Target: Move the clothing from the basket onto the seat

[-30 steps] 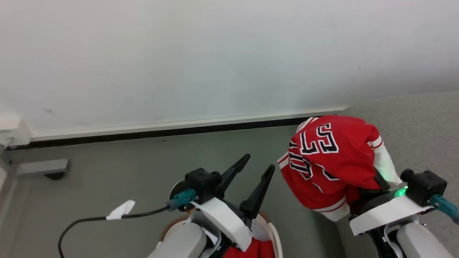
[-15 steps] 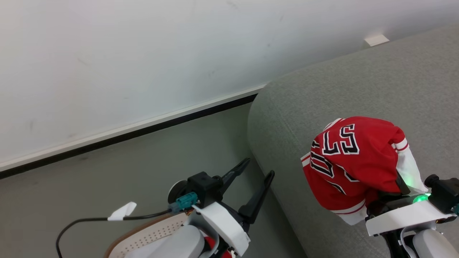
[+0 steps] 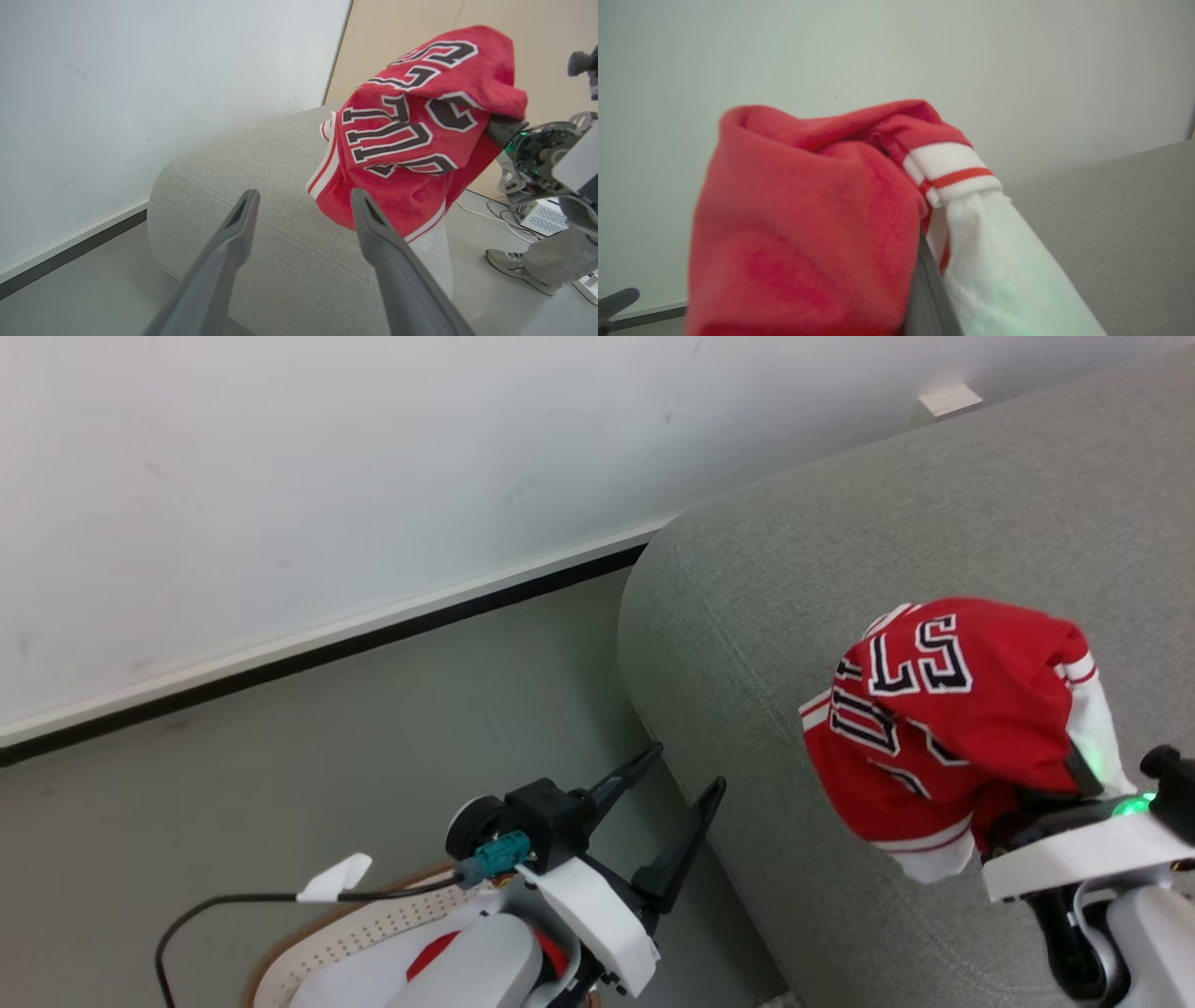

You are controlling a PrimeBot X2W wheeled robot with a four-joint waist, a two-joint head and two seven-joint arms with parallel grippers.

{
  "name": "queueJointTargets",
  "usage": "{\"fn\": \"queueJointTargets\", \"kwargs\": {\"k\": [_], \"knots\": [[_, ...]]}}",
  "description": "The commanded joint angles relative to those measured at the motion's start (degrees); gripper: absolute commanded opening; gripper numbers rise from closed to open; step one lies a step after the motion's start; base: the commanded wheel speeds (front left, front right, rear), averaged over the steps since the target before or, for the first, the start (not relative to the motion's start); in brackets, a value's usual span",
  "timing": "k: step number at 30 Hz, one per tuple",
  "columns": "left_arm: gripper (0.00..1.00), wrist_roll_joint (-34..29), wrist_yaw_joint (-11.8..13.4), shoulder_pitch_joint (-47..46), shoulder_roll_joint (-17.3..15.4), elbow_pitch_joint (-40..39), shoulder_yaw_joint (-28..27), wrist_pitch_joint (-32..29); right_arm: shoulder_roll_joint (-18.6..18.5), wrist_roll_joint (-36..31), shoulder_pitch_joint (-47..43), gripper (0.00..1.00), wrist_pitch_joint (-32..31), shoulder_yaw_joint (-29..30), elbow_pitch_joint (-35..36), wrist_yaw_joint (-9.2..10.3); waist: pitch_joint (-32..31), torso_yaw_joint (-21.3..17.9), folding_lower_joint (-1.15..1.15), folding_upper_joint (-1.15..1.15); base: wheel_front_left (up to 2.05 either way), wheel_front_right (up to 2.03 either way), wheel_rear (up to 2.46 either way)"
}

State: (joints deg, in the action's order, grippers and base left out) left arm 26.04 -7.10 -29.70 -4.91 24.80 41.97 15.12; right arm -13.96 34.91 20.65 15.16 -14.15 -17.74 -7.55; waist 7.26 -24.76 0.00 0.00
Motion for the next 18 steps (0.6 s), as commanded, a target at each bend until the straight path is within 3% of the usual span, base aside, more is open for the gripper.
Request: {"fn": "queueJointTargets", "kwargs": {"k": [1, 9, 18], "knots": [[1.0, -0.64, -0.17, -0.77, -0.48, 0.06, -0.07, 0.04, -0.75, 0.15, 1.72, 0.0, -0.02, 0.32, -0.52, 0.12, 1.6, 1.15, 0.0, 0.0, 0.0, 0.0, 0.0], [1.0, -2.66, -0.28, -5.65, -1.84, -0.64, 0.51, 0.01, -5.95, 3.53, 15.92, 0.0, -0.02, 1.33, -6.38, 0.12, 11.87, 6.09, 0.0, 0.0, 0.0, 0.0, 0.0], [1.0, -4.28, -0.29, -11.53, -2.95, -2.14, 0.4, -0.16, -11.25, 6.46, 33.53, 0.0, -0.53, 2.78, -18.42, 0.12, 23.7, 11.01, 0.0, 0.0, 0.0, 0.0, 0.0]]}}
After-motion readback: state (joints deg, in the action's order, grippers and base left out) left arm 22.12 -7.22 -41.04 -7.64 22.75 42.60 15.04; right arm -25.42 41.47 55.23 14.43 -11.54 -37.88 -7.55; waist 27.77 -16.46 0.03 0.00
